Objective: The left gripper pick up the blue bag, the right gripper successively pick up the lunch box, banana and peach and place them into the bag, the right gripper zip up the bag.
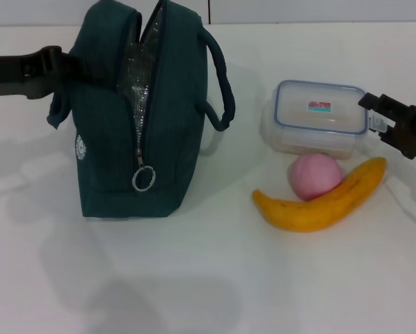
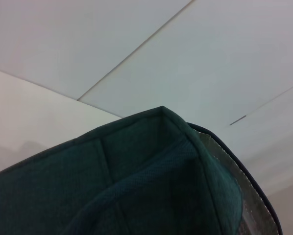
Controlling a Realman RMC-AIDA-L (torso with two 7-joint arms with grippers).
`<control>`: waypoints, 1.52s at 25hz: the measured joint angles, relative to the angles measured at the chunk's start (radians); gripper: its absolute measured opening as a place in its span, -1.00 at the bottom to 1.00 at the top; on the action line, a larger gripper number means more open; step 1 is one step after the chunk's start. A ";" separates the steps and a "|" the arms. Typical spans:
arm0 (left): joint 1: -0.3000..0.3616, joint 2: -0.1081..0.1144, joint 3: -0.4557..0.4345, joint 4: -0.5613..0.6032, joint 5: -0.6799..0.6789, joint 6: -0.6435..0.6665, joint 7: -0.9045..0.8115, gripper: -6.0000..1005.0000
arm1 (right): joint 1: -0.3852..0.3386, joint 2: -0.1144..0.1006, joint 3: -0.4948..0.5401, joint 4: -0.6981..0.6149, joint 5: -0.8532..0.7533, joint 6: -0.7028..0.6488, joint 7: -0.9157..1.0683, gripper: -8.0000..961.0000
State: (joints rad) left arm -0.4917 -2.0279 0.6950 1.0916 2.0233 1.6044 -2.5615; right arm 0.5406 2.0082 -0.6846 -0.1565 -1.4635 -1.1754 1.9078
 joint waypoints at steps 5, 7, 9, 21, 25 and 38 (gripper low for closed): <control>0.002 0.001 0.000 0.000 0.000 0.000 0.004 -0.91 | -0.001 0.001 0.001 0.000 0.000 -0.001 0.013 0.37; 0.002 0.002 0.000 -0.004 0.000 0.000 0.010 -0.91 | 0.001 0.002 0.002 0.000 0.002 -0.003 0.013 0.34; 0.002 0.002 0.000 -0.012 0.000 -0.001 0.016 -0.91 | 0.004 0.002 0.005 0.000 0.003 -0.009 0.013 0.31; -0.003 0.011 -0.008 -0.047 0.000 -0.002 0.038 -0.91 | 0.004 0.004 0.008 -0.004 0.026 -0.043 0.028 0.13; -0.005 0.011 -0.008 -0.047 0.000 -0.004 0.045 -0.91 | 0.008 0.004 0.008 -0.002 0.029 -0.043 0.029 0.01; -0.007 0.011 -0.008 -0.048 0.000 -0.017 0.080 -0.91 | 0.032 0.006 0.006 0.018 0.045 -0.036 0.049 -0.75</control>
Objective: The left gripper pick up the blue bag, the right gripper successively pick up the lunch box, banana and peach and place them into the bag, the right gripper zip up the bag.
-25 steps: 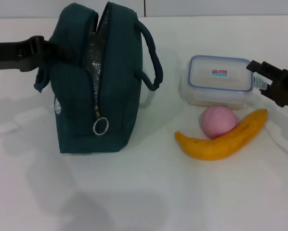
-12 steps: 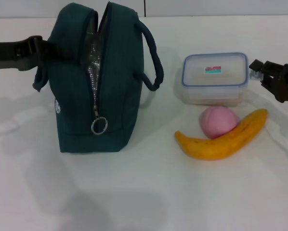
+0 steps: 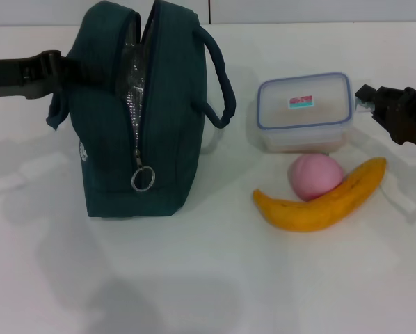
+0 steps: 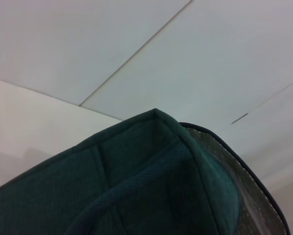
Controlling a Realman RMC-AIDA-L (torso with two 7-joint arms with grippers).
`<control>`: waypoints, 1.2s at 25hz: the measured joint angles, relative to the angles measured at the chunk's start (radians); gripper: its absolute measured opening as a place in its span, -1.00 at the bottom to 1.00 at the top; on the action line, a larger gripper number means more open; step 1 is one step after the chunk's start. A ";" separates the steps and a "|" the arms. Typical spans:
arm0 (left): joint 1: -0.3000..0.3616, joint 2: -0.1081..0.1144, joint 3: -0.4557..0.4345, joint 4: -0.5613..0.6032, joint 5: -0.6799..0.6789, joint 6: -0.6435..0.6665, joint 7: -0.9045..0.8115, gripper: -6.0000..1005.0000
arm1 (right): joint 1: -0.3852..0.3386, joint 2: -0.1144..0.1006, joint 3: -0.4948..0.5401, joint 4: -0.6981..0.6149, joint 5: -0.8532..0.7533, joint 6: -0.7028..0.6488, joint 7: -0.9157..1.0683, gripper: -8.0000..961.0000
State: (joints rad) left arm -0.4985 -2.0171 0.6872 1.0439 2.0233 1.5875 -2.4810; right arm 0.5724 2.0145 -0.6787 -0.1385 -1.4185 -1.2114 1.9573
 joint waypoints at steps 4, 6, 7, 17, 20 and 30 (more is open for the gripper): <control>0.003 0.000 0.000 -0.001 0.000 0.000 0.001 -0.91 | -0.010 0.002 0.002 0.009 0.032 -0.008 0.007 -0.76; 0.004 0.000 0.000 -0.001 -0.002 0.000 0.001 -0.91 | -0.016 0.002 0.003 0.010 0.039 -0.015 0.011 -0.77; 0.005 0.000 0.000 -0.001 -0.003 0.000 0.001 -0.91 | -0.021 0.003 0.003 0.010 0.048 -0.021 0.013 -0.77; 0.013 0.009 0.001 0.006 -0.087 0.038 -0.009 -0.91 | -0.095 -0.001 0.004 0.021 0.196 -0.114 0.034 -0.78; 0.013 0.005 0.002 0.006 -0.091 0.052 -0.011 -0.91 | -0.114 0.000 0.004 0.024 0.223 -0.138 0.041 -0.78; 0.007 0.007 0.007 0.010 -0.089 0.086 -0.031 -0.91 | -0.129 0.000 0.004 0.056 0.328 -0.259 0.047 -0.77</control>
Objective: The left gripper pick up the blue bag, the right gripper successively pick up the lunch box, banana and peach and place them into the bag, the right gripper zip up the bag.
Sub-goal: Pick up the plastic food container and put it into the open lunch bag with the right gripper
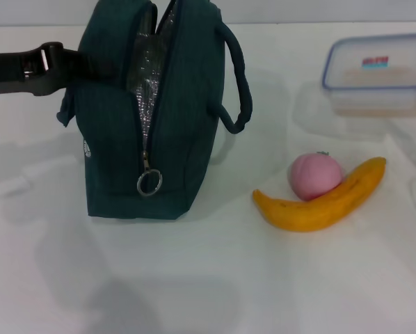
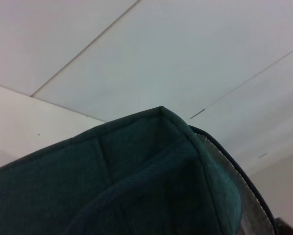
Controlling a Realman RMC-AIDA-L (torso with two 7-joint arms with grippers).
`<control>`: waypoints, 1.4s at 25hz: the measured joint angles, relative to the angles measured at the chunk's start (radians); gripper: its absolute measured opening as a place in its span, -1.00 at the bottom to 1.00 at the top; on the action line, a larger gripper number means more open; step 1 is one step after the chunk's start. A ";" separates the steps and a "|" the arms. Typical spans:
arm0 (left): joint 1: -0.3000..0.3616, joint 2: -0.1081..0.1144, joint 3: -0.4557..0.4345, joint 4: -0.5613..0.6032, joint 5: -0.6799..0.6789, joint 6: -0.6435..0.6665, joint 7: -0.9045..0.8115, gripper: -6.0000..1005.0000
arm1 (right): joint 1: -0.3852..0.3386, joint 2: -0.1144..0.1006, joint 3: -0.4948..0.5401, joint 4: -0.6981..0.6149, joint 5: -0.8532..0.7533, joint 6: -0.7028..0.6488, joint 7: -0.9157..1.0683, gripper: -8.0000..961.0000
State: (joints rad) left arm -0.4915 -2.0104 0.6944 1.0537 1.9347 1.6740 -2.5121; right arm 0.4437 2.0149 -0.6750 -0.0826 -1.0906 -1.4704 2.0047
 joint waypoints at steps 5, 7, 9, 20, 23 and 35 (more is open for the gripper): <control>-0.006 0.001 0.003 0.000 0.004 0.000 -0.005 -0.91 | 0.042 0.003 0.000 0.002 0.007 -0.110 0.036 -0.76; -0.007 0.001 0.014 0.000 0.005 0.000 -0.006 -0.91 | 0.072 0.006 0.000 0.002 0.010 -0.144 0.043 -0.76; -0.009 0.001 0.035 -0.001 0.010 -0.002 -0.006 -0.91 | 0.103 0.010 0.000 0.002 0.015 -0.172 0.047 -0.76; -0.073 -0.031 0.079 -0.010 0.108 -0.011 0.003 -0.91 | 0.324 0.013 -0.028 0.052 0.011 -0.197 0.032 -0.75; -0.079 -0.040 0.080 -0.011 0.106 -0.027 0.014 -0.91 | 0.339 0.013 -0.082 0.050 0.009 -0.125 0.020 -0.75; -0.055 -0.047 0.071 -0.037 0.080 -0.083 0.059 -0.91 | 0.311 0.013 -0.293 0.029 0.009 0.039 0.019 -0.73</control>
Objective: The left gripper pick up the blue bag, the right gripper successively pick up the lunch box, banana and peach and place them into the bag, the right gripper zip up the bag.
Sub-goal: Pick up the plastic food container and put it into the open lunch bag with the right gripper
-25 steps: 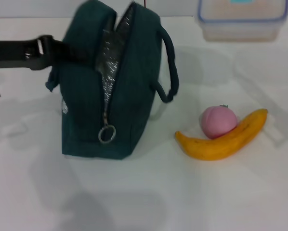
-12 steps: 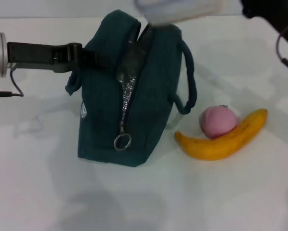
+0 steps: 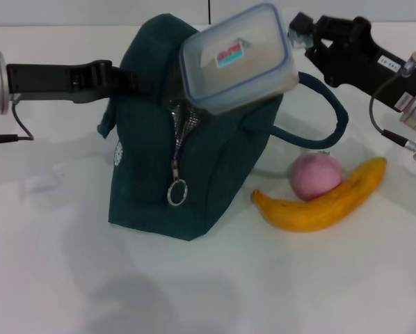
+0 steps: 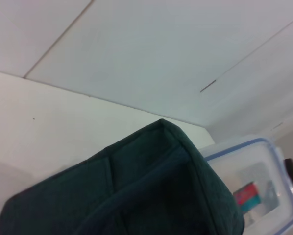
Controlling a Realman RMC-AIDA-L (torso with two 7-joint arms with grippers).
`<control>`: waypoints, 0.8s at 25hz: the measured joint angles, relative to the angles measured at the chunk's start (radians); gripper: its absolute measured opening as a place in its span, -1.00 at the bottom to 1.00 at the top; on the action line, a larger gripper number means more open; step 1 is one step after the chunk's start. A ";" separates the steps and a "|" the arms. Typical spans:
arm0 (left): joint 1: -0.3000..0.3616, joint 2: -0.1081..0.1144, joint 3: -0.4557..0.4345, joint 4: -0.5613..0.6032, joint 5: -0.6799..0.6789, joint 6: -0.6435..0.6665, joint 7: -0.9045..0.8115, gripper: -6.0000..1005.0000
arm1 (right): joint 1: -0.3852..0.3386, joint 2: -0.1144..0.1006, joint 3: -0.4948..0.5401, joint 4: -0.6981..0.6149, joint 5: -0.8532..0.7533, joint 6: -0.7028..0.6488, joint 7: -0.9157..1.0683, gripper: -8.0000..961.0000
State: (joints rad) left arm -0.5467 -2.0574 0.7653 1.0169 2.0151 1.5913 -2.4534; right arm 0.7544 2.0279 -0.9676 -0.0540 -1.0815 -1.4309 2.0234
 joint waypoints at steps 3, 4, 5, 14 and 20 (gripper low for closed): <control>-0.007 0.001 0.000 -0.011 -0.006 0.000 0.006 -0.91 | 0.010 0.000 -0.037 -0.028 0.000 0.016 0.001 -0.73; -0.010 0.001 0.000 -0.012 -0.008 0.000 0.007 -0.91 | 0.018 0.000 -0.044 -0.033 0.000 0.020 0.001 -0.73; -0.012 0.001 0.000 -0.012 -0.008 -0.001 0.008 -0.91 | 0.025 0.000 -0.048 -0.035 0.000 0.023 0.001 -0.73; -0.019 0.002 -0.001 -0.014 -0.008 -0.016 0.021 -0.91 | 0.094 0.000 -0.094 -0.062 0.007 0.022 0.001 -0.72; -0.013 0.002 -0.002 -0.014 -0.008 -0.018 0.025 -0.91 | 0.077 -0.001 -0.093 -0.102 0.010 0.020 0.001 -0.35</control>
State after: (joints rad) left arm -0.5595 -2.0556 0.7636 1.0031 2.0076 1.5737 -2.4285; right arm 0.8310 2.0270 -1.0608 -0.1564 -1.0720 -1.4110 2.0248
